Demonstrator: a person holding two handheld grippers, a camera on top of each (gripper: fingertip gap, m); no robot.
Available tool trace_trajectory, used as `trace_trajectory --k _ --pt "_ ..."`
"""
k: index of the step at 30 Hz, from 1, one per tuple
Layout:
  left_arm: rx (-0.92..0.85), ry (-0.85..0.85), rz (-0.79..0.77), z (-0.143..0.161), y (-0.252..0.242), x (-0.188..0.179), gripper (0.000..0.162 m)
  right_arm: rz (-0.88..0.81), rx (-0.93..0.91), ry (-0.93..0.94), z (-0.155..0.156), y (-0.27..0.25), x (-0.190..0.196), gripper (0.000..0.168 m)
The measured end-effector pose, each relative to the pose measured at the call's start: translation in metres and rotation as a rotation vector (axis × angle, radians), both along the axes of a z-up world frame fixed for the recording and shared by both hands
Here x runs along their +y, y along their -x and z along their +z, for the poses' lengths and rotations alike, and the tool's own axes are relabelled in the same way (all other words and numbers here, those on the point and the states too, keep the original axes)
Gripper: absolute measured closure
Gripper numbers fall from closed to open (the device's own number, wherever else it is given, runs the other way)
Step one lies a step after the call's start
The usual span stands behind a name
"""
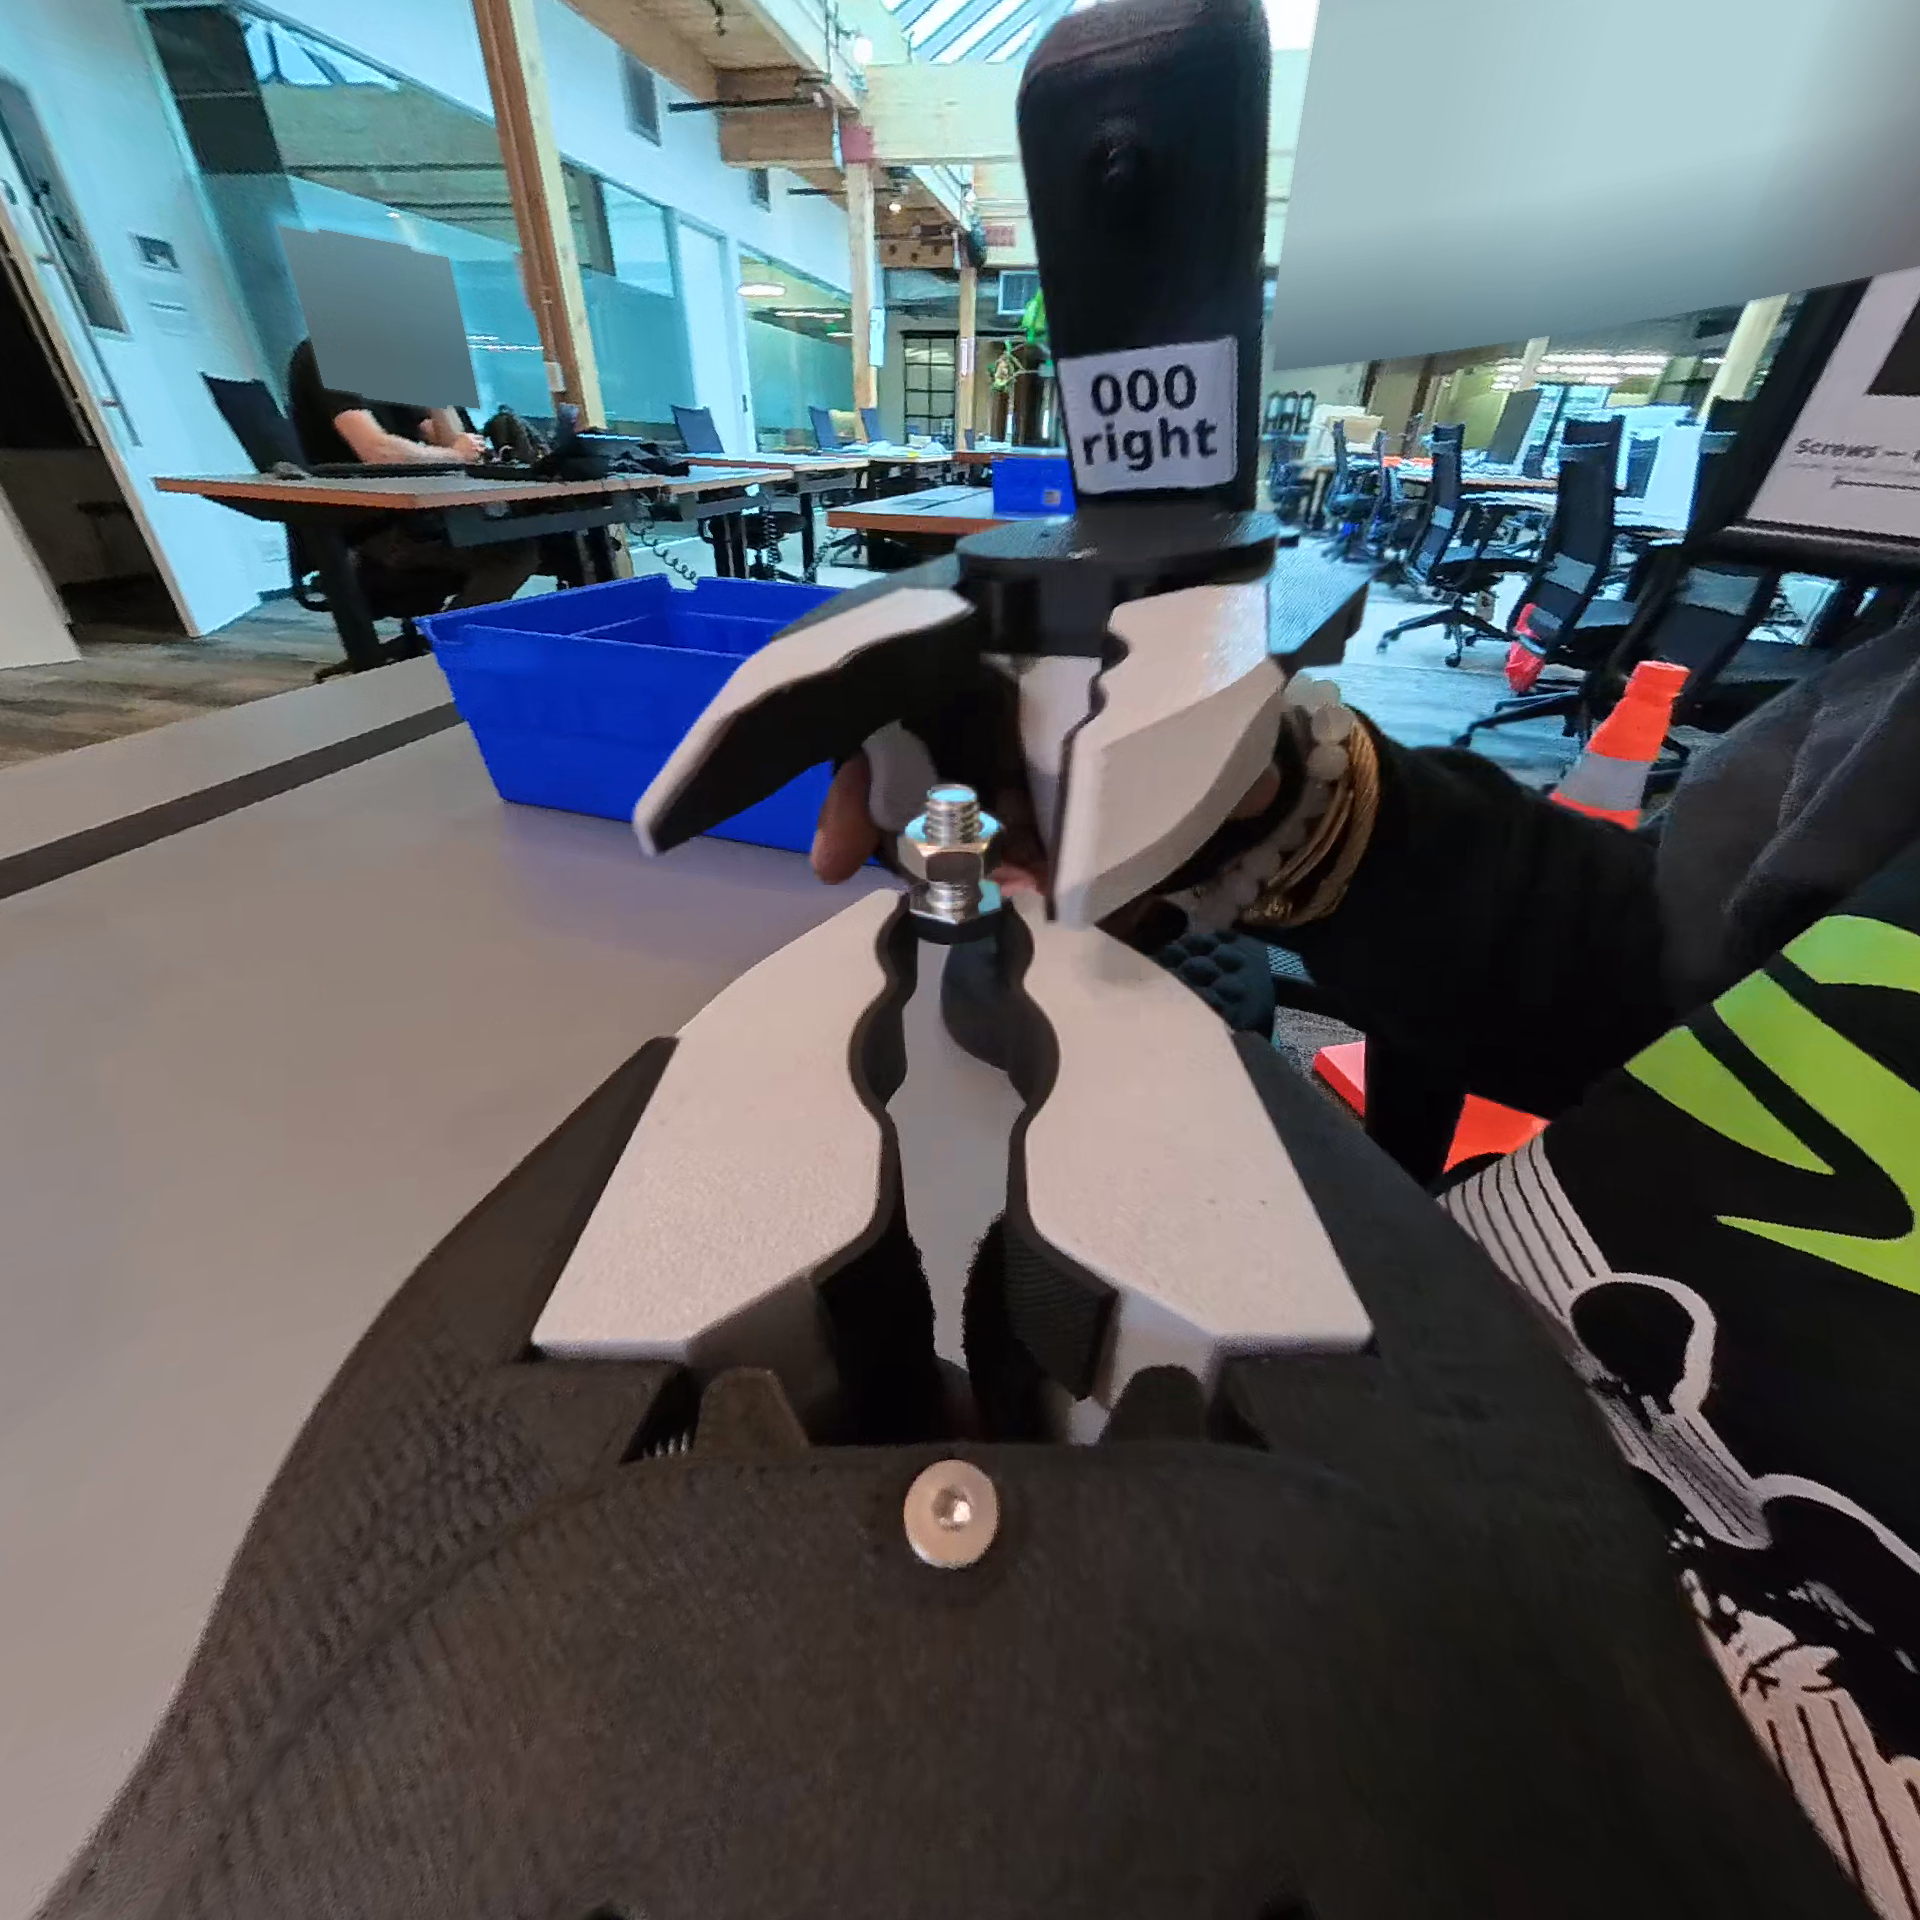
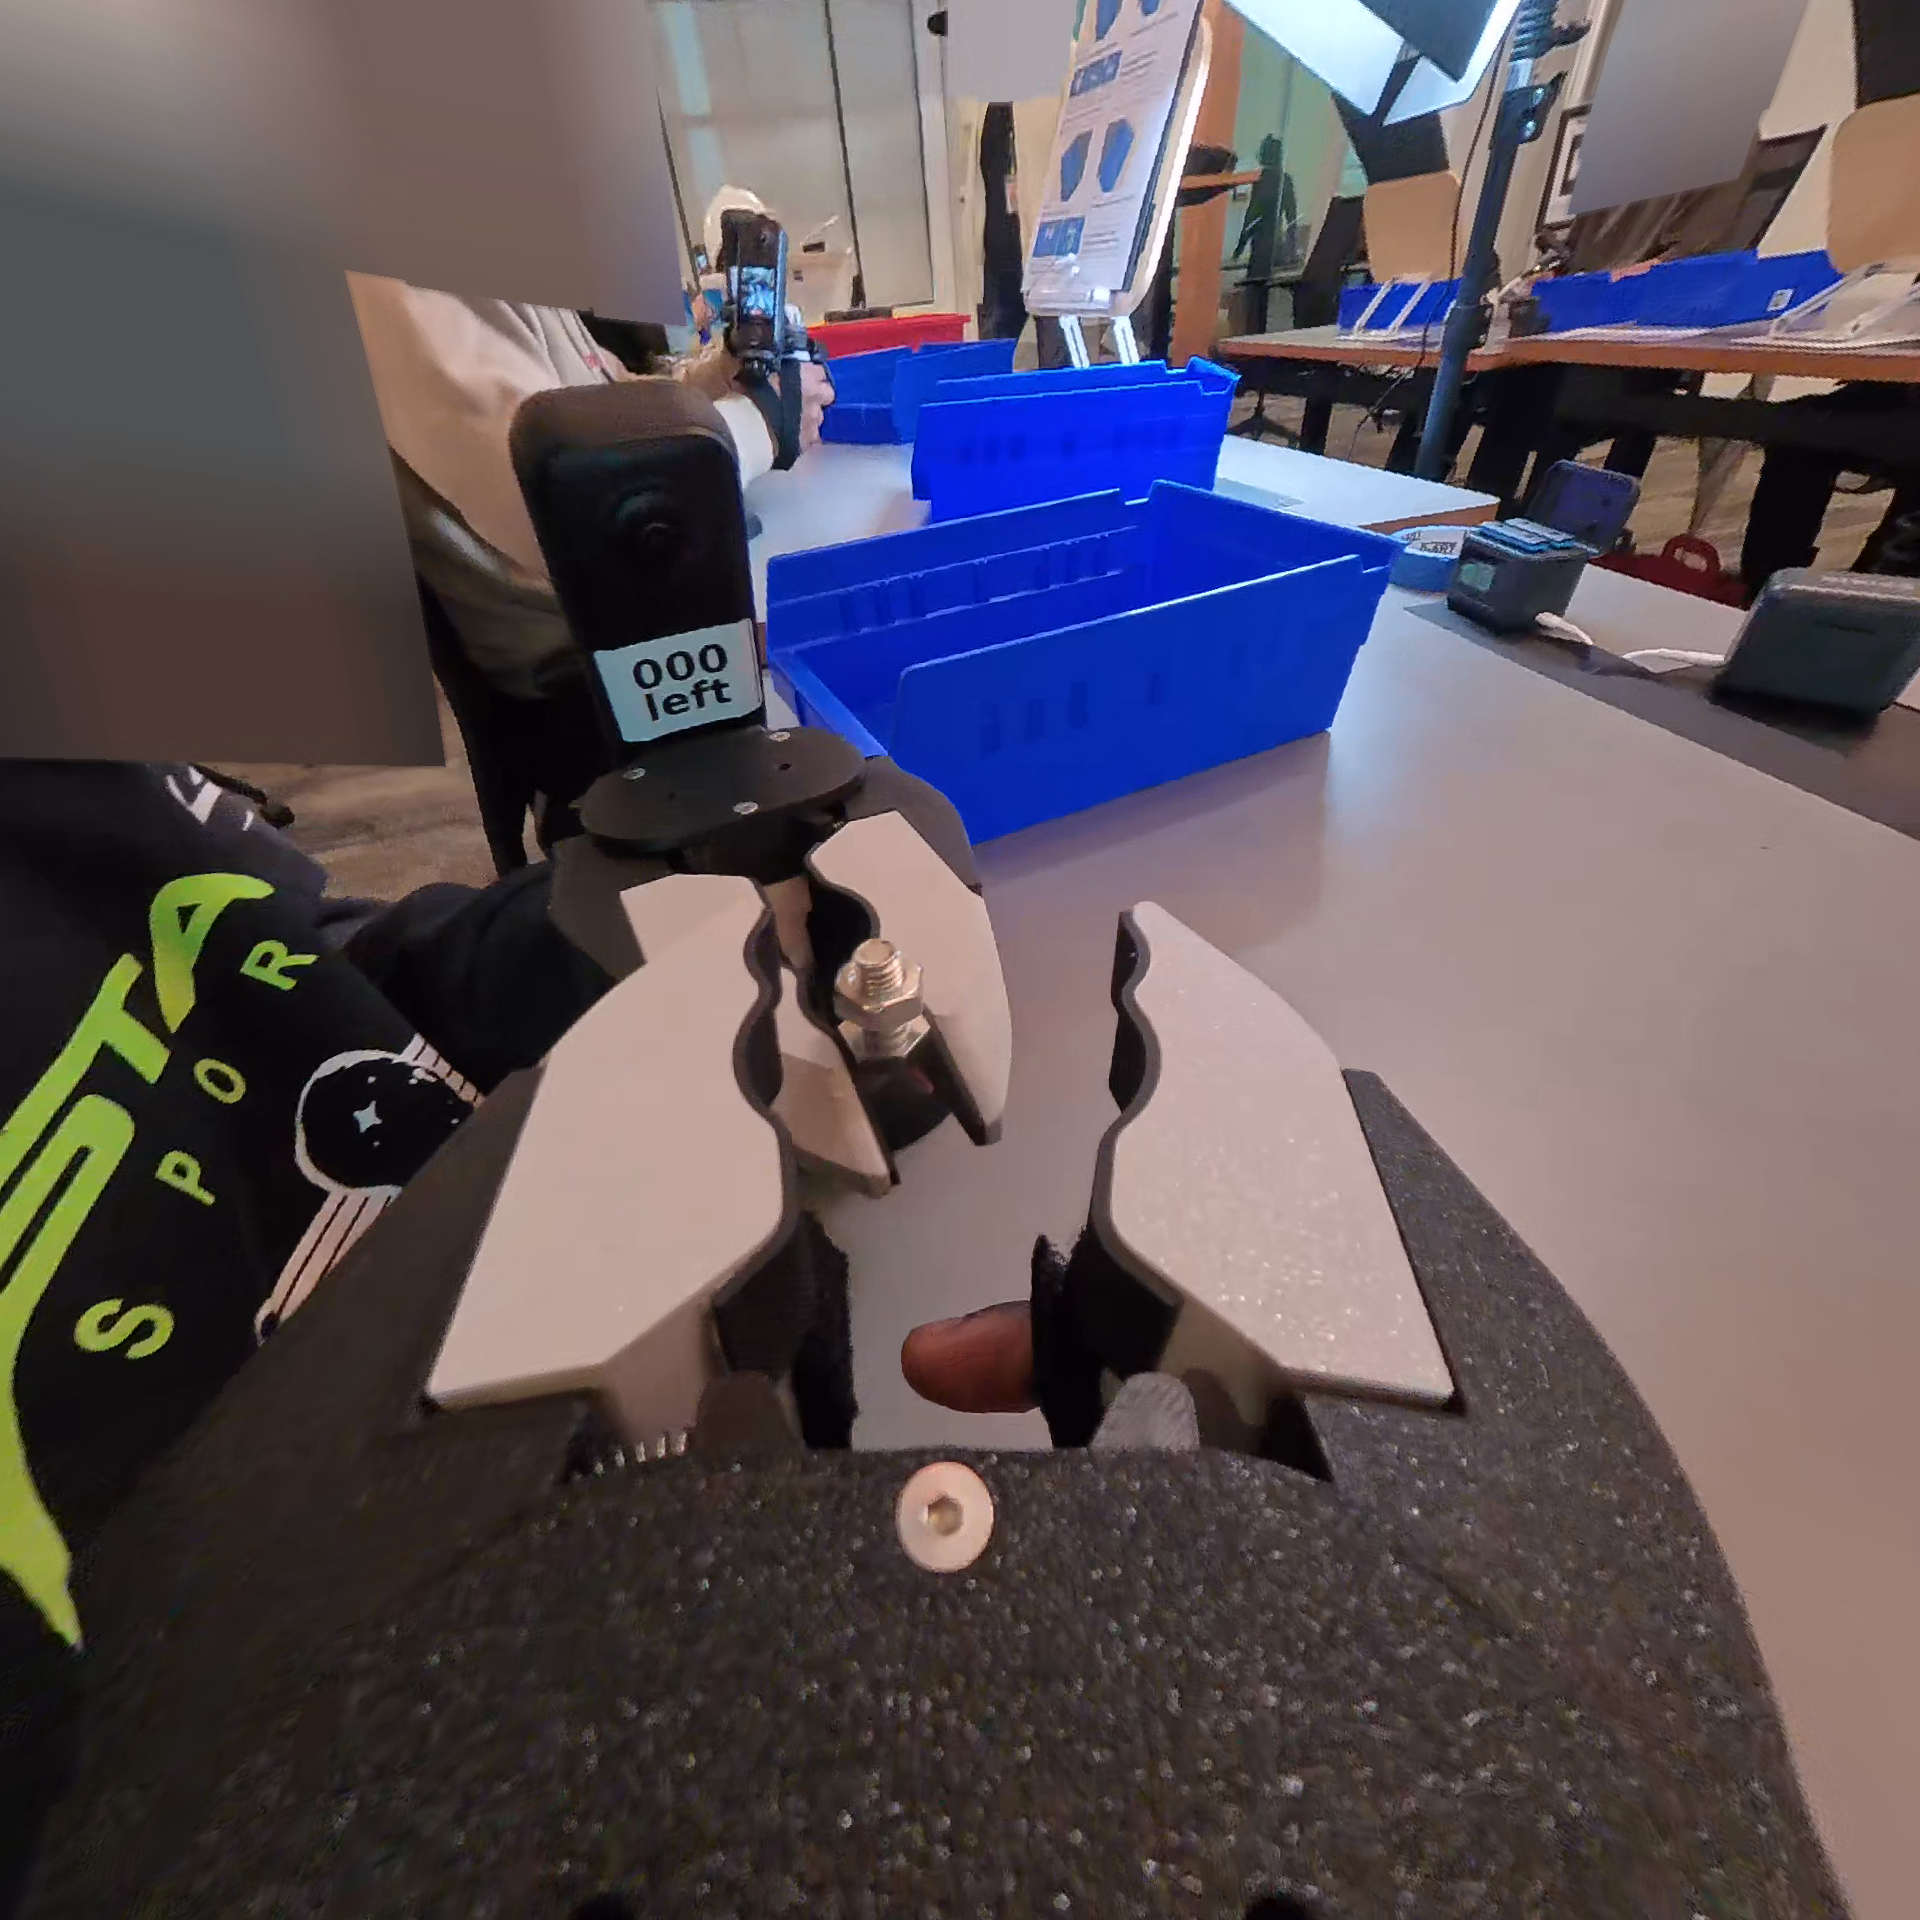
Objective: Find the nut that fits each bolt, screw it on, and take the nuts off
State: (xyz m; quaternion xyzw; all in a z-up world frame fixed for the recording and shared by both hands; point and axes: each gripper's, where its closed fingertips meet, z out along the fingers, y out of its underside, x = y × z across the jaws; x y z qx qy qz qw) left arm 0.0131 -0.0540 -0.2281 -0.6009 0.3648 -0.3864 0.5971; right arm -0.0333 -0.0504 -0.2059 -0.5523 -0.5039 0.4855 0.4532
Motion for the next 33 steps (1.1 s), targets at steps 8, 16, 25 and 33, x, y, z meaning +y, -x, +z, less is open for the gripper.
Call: trace_trajectory --k 8,16,25,33 --pt "-0.009 0.007 -0.025 0.000 -0.001 -0.002 0.147 -0.024 0.025 0.022 -0.006 -0.001 0.005 0.111" --pt "-0.054 0.027 -0.034 0.004 0.003 -0.002 0.147 -0.127 0.082 -0.008 0.002 -0.034 0.022 0.143" --pt "-0.020 0.025 -0.035 -0.001 0.000 -0.002 0.147 -0.010 0.093 -0.016 0.001 -0.016 -0.002 0.118" --pt "0.008 0.018 -0.047 -0.004 -0.003 -0.004 0.147 -0.024 0.056 -0.015 -0.005 -0.001 0.001 0.117"
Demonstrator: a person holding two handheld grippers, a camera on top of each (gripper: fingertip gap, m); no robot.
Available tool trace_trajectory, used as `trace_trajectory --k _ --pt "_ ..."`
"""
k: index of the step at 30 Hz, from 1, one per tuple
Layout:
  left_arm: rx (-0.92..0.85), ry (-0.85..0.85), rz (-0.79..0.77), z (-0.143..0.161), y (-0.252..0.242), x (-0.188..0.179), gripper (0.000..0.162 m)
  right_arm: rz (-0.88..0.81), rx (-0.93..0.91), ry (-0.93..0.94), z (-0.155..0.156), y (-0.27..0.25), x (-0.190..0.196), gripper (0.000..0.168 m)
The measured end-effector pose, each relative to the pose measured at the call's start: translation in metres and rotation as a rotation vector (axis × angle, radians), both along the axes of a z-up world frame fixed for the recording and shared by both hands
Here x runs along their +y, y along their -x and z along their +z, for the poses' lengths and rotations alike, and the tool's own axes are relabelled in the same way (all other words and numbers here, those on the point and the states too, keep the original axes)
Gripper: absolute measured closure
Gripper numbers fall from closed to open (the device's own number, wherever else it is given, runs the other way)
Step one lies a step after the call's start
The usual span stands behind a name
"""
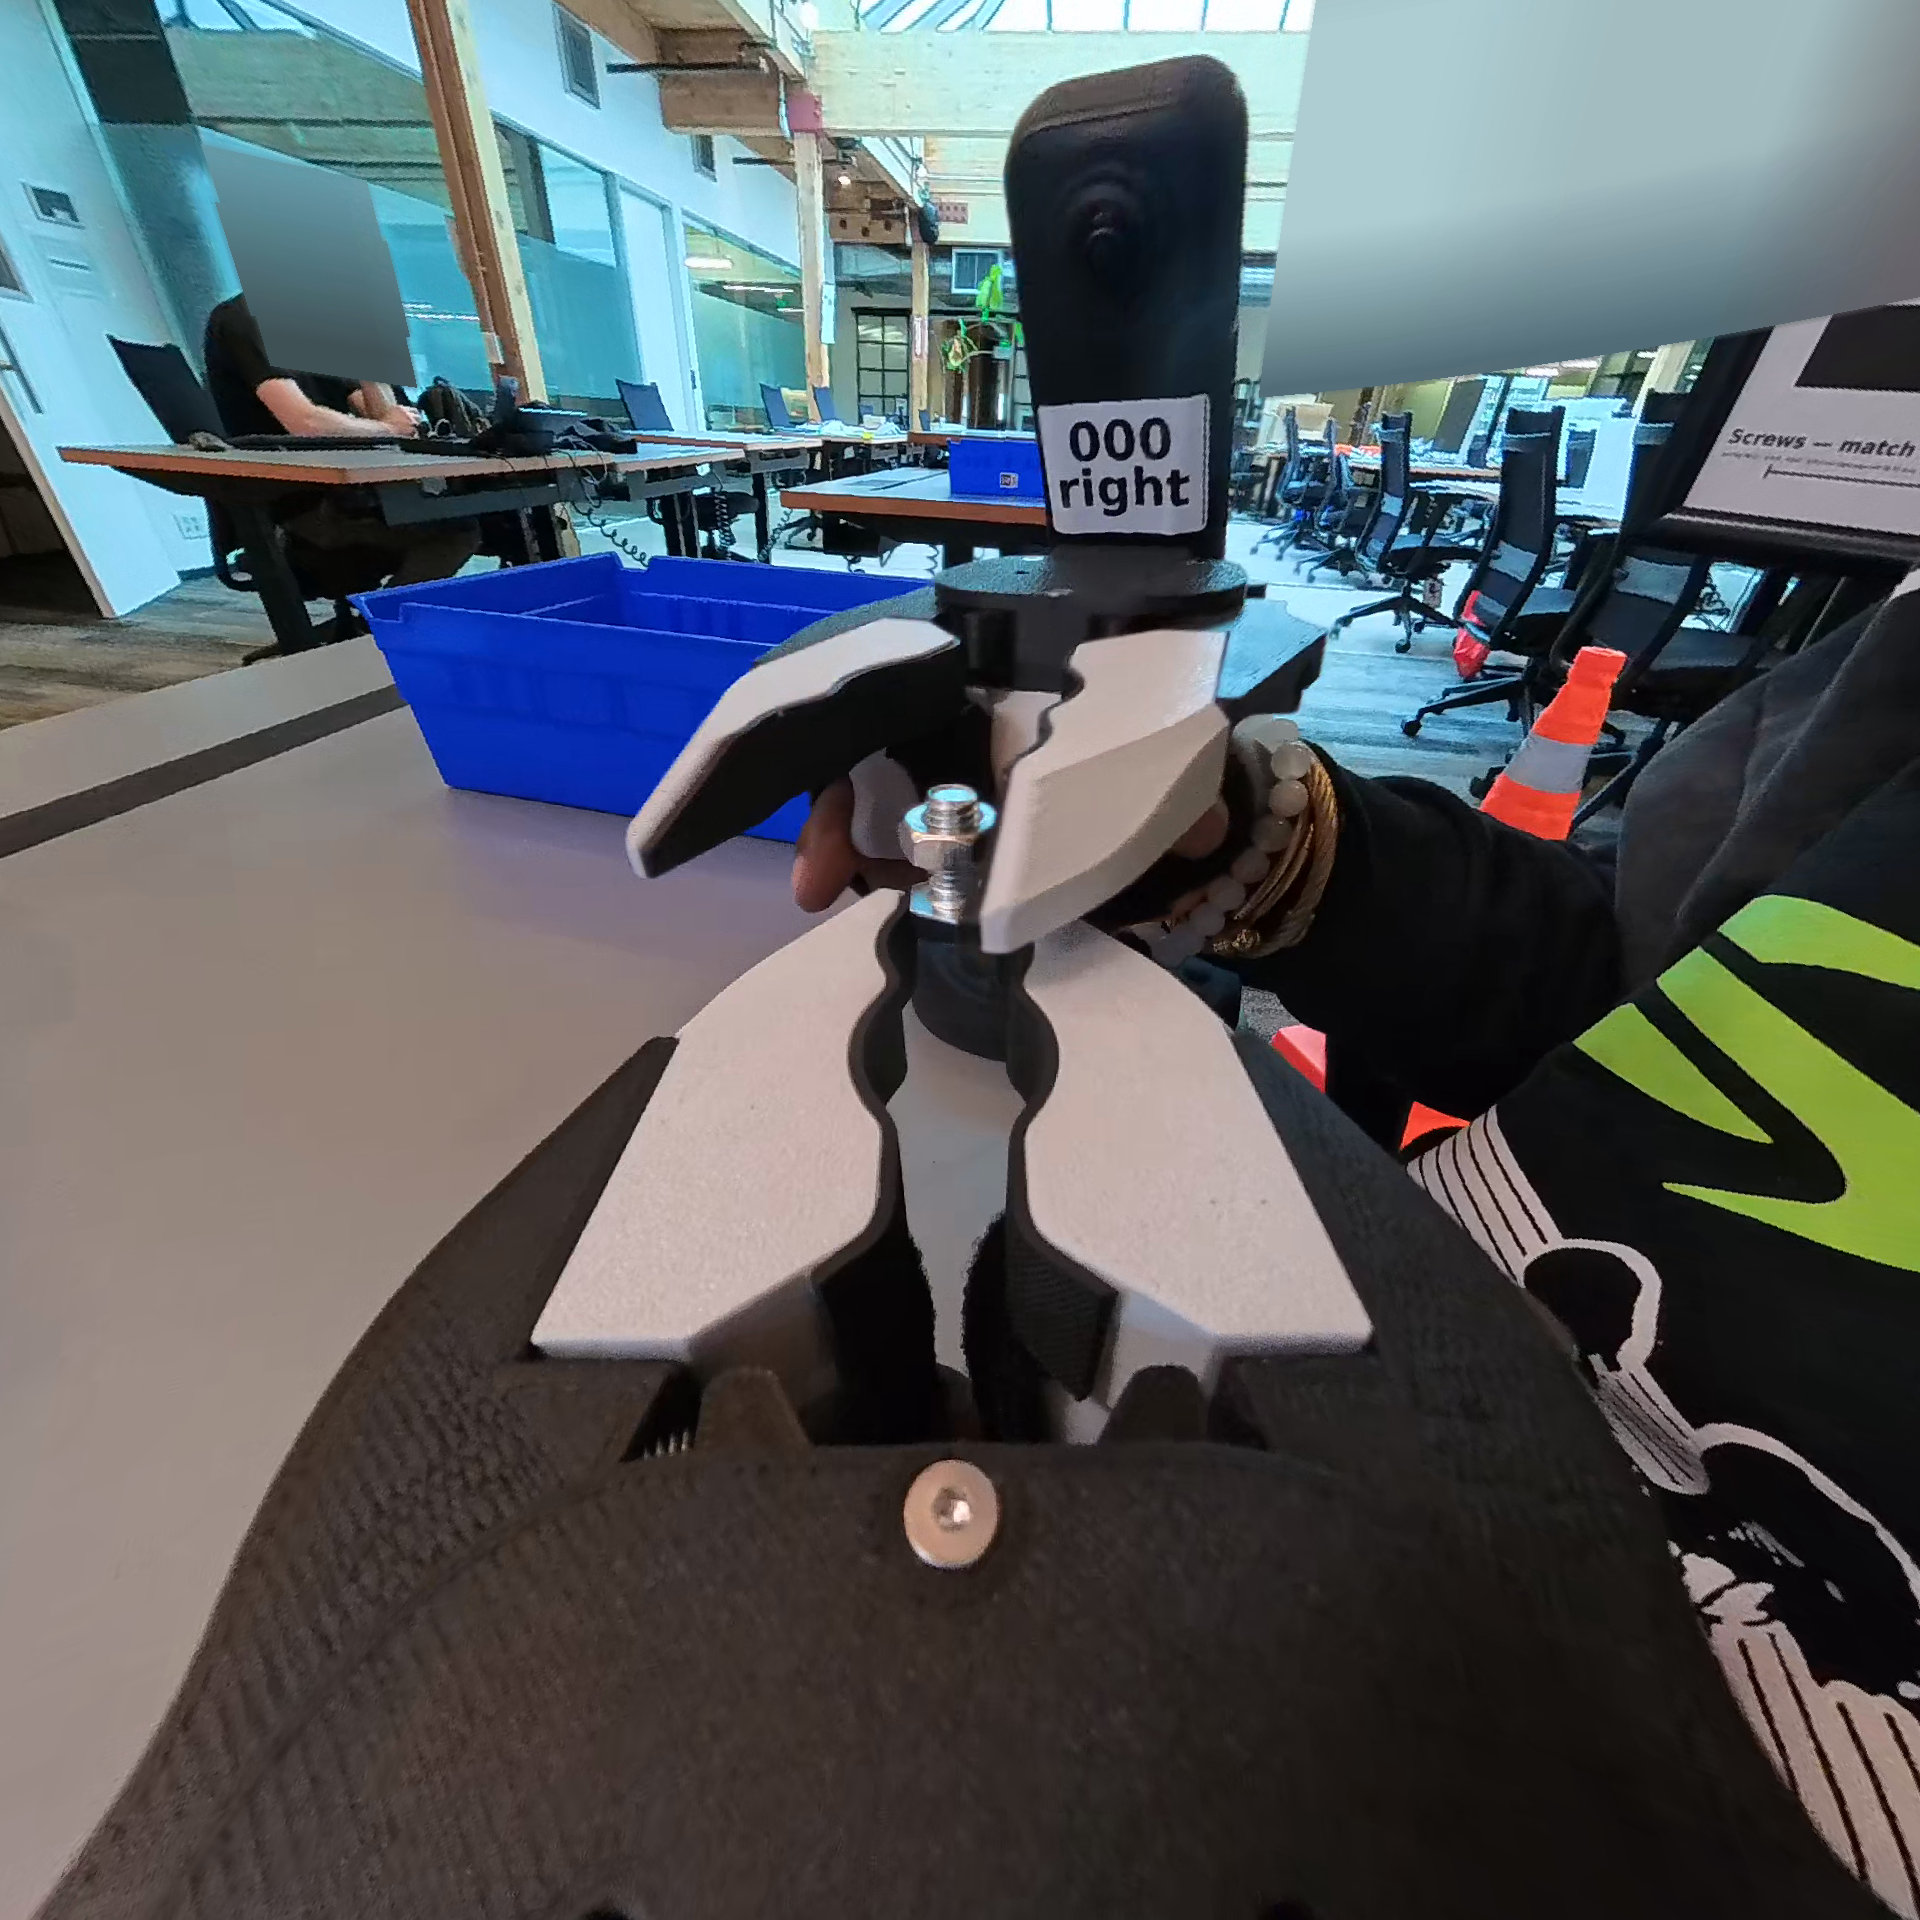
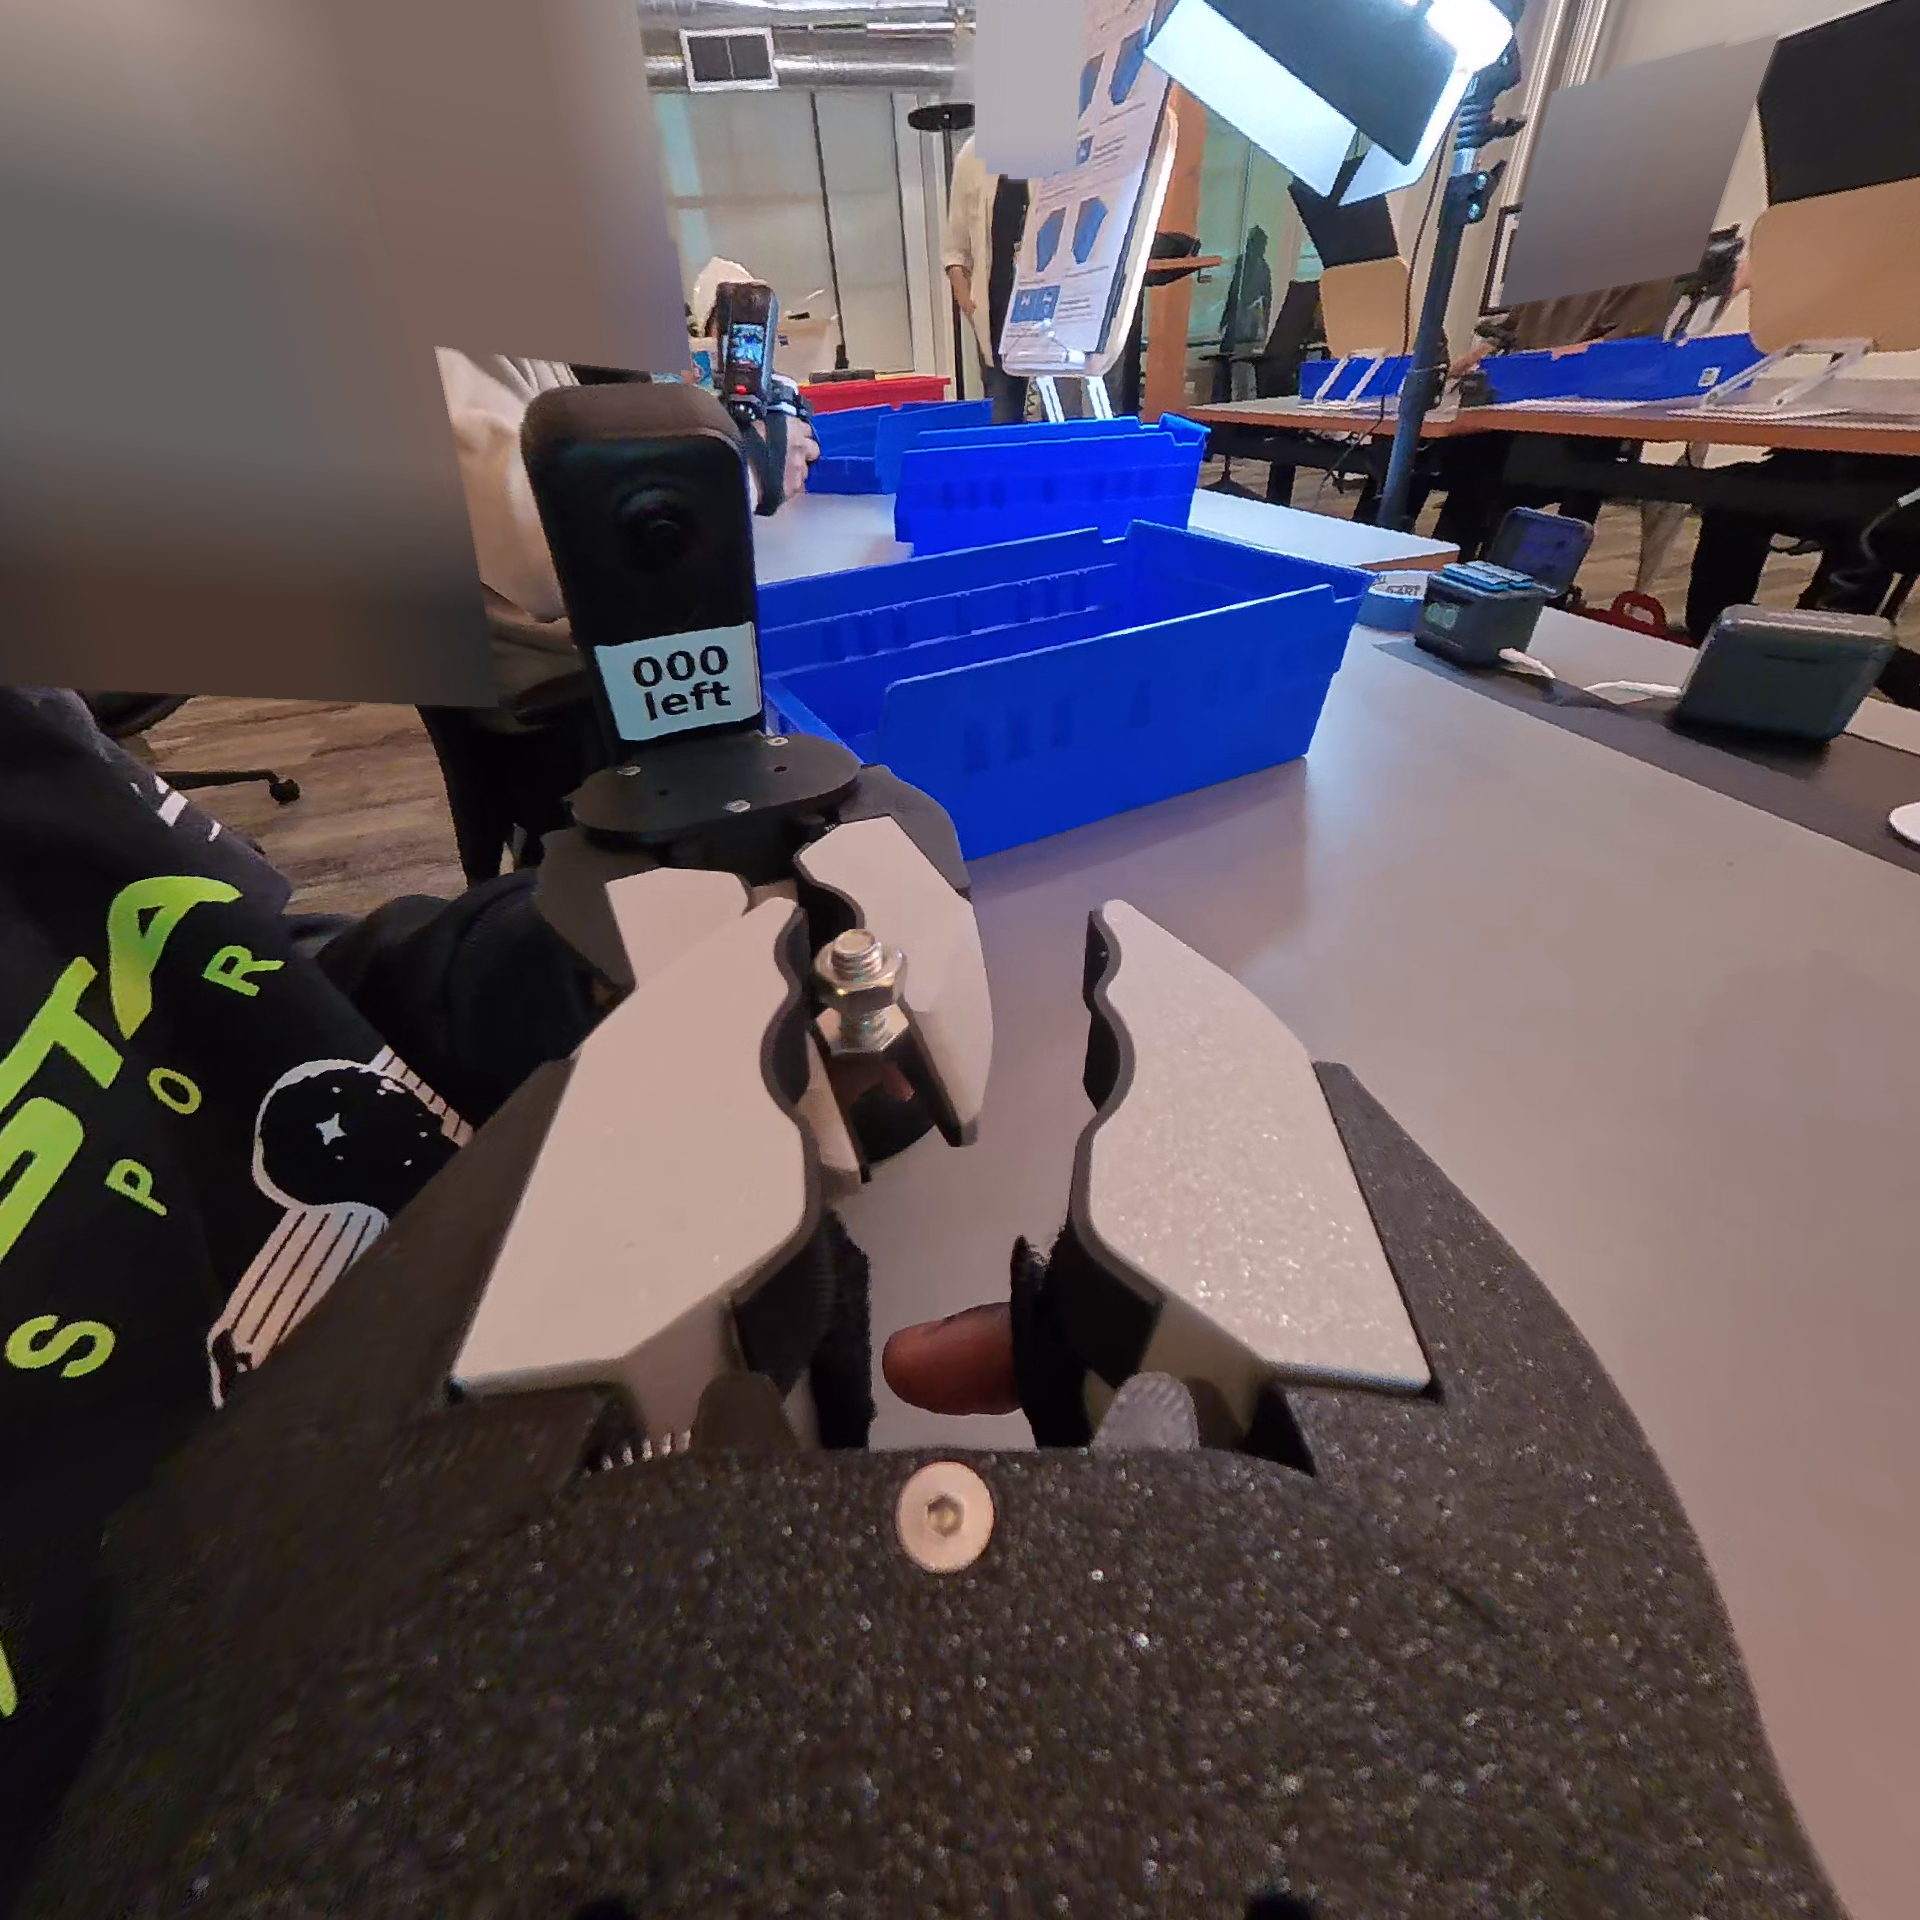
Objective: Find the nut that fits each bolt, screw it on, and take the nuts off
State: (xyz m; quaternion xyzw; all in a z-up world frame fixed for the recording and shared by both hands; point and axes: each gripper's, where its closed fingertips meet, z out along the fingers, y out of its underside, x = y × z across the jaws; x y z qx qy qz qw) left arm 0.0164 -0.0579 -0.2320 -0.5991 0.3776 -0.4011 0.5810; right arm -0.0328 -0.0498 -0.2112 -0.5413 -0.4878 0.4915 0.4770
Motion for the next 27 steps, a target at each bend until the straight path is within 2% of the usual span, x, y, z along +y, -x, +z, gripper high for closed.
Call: trace_trajectory --k 6,7,8,11,19,27 --pt "-0.016 0.007 0.001 0.001 0.001 0.001 0.147 -0.029 0.011 -0.005 0.002 -0.020 0.006 0.116" --pt "-0.019 0.009 0.004 0.002 0.002 0.001 0.147 -0.040 0.017 -0.006 0.003 -0.025 0.008 0.122" --pt "-0.024 0.007 0.000 0.002 0.002 0.001 0.147 -0.073 0.028 -0.005 0.004 -0.030 0.013 0.137" --pt "-0.019 0.004 0.000 0.002 0.001 0.000 0.147 -0.111 0.064 0.003 0.007 -0.043 0.020 0.144" --pt "0.002 0.001 0.001 -0.001 0.000 0.000 0.147 0.004 0.054 -0.012 0.007 -0.023 -0.003 0.123" --pt "0.012 -0.003 -0.003 -0.002 -0.002 0.000 0.147 0.003 0.030 -0.016 0.004 -0.010 -0.002 0.122"
